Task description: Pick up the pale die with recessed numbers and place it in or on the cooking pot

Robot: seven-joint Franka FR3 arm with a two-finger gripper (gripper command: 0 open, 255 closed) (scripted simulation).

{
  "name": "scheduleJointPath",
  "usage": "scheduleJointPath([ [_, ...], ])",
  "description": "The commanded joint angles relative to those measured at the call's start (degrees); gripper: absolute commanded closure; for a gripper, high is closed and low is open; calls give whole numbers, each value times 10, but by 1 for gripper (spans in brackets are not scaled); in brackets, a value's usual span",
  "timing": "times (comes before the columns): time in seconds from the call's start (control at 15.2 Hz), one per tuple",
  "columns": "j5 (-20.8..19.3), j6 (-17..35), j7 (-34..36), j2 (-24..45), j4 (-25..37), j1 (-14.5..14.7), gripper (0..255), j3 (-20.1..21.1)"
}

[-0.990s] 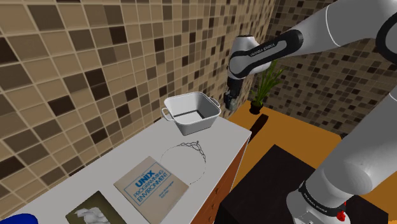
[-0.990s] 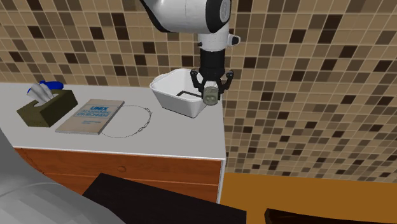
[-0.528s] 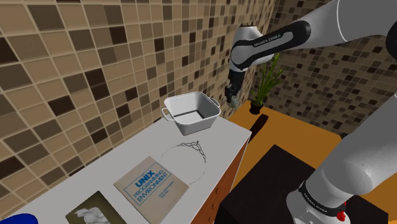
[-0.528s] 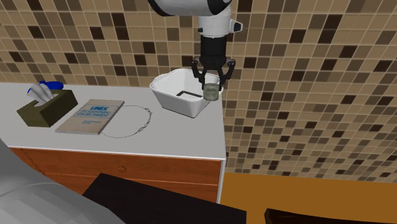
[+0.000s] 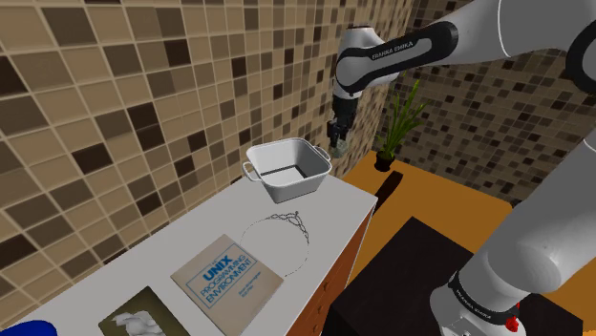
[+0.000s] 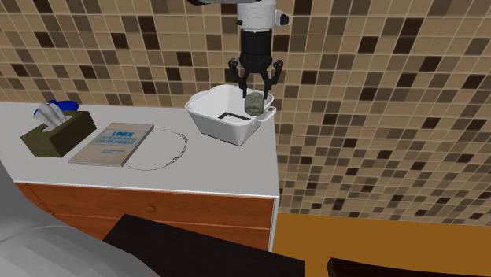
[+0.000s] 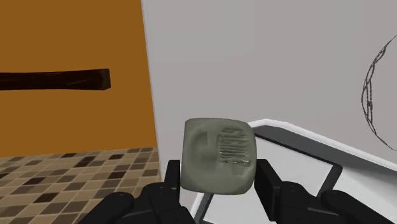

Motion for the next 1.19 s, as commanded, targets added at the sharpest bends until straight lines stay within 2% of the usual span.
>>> scheduleJointPath([
  [0.0, 1, -8, 21, 35, 43, 10, 255, 11],
  [0.4, -5, -38, 78, 134, 171, 41, 255, 36],
  [0.73, -15, -80, 121, 232, 309, 70, 255, 49],
  [1.12, -16, -38, 122, 242, 278, 70, 255, 49],
])
